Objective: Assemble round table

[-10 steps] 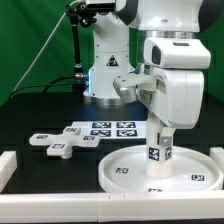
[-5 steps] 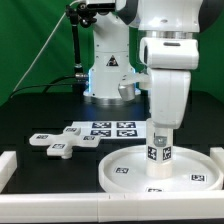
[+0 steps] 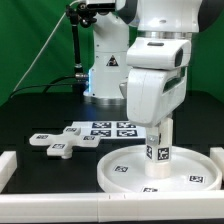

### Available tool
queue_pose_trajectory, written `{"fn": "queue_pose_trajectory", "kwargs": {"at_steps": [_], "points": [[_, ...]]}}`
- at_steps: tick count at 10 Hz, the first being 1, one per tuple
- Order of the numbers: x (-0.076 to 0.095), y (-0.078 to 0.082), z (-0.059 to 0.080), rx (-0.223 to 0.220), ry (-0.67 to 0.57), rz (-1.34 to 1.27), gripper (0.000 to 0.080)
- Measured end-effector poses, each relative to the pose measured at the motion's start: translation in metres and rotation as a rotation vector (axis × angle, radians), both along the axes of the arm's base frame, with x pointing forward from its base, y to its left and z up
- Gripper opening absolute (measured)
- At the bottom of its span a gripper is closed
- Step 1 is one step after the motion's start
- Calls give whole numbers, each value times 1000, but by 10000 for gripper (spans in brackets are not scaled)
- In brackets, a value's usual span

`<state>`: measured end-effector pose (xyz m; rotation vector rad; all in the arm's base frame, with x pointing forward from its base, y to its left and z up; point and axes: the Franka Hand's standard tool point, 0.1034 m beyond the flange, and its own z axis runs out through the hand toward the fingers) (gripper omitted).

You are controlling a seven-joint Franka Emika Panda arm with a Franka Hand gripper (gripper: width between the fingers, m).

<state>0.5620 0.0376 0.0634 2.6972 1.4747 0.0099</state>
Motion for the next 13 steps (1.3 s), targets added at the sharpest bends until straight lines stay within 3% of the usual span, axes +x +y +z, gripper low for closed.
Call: {"fn": "queue_pose_trajectory", "kwargs": {"at_steps": [5,13], "points": [[-2,3,0,38,-9,-449,413],[-3,4,0,58,-12,-926,413]]}}
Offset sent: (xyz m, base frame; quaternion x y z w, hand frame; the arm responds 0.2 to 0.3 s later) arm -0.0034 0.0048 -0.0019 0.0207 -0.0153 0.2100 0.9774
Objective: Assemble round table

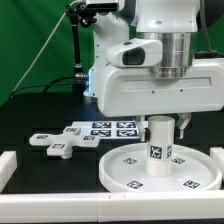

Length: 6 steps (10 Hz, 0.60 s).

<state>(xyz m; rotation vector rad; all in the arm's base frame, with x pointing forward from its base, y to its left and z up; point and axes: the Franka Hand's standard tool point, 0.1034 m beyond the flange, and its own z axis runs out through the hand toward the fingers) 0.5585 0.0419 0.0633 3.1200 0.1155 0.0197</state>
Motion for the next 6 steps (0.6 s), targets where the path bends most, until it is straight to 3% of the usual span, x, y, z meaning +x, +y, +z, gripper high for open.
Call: {"fn": "queue_pose_trajectory", "kwargs": {"at_steps": [2,4,6], "points": [[0,1,-1,15,0,-135,413],[-1,2,-1,16,1,-130,607],[-1,1,0,15,2,-77,637]]}}
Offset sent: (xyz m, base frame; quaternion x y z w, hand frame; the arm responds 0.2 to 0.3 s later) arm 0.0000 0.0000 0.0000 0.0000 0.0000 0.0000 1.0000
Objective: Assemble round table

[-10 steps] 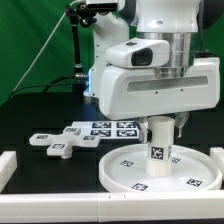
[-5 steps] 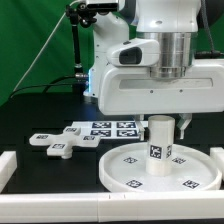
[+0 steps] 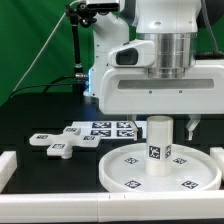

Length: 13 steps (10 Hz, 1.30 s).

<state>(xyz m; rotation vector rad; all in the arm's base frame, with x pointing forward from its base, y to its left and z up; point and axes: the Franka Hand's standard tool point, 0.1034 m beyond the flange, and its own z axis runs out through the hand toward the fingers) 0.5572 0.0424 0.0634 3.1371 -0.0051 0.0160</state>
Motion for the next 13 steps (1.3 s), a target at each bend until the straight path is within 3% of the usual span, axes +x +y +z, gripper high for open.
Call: {"fn": "queue_pose_trajectory", "kwargs": {"at_steps": [5,10,13], "points": [[-26,-21,28,-2,5,275,649],[-27,-23,24,-3,16,335,649],[-35,-70,32,4,31,483,649]]}}
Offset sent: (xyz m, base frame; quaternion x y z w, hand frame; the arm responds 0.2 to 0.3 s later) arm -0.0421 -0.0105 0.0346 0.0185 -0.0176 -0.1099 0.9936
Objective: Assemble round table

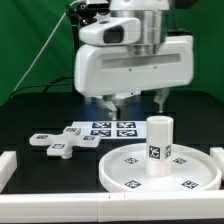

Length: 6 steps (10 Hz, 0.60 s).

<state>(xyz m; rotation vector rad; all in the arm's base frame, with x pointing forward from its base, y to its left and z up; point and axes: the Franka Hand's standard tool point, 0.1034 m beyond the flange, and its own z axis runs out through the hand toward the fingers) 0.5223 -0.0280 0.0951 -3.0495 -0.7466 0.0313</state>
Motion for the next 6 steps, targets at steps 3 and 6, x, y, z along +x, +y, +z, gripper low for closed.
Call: {"fn": "queue_pose_trajectory", "kwargs": {"at_steps": [3,6], "points": [[-1,-28,-4,-2,3,8,649],[-4,-31,-7,4,9,29,649]]}}
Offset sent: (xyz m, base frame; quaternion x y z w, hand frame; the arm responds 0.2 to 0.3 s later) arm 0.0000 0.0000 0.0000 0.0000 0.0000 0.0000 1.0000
